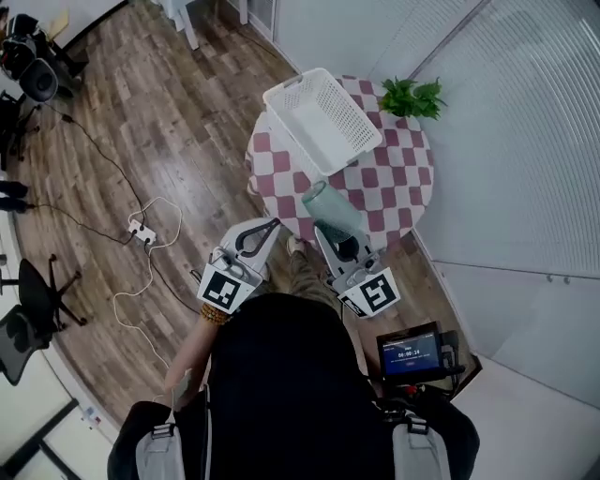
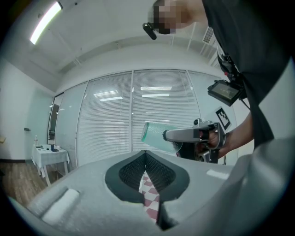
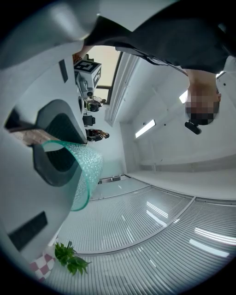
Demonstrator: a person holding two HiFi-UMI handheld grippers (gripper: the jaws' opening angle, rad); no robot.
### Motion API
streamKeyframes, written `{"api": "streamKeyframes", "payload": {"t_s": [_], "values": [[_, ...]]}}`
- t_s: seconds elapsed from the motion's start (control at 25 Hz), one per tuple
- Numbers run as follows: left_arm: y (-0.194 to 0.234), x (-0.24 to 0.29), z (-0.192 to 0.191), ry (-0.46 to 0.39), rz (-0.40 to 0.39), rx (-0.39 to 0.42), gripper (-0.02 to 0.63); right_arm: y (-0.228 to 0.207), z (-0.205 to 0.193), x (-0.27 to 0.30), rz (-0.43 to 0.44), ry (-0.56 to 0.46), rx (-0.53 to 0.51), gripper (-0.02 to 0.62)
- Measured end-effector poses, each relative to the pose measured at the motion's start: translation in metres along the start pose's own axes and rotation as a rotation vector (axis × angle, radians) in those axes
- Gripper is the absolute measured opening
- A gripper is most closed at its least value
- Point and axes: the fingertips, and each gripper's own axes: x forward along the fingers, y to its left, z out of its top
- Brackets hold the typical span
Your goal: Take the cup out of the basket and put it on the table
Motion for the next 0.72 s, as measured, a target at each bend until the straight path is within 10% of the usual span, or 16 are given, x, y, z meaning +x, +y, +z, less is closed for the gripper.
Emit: {"api": "streamKeyframes", "payload": {"t_s": [0.72], "values": [[-0.073,-0.056,-0.008,0.029,-0.179,0.093,0.005,0.071,-0.045,-0.072,-0.158,0.047,0.021,0.023]]}}
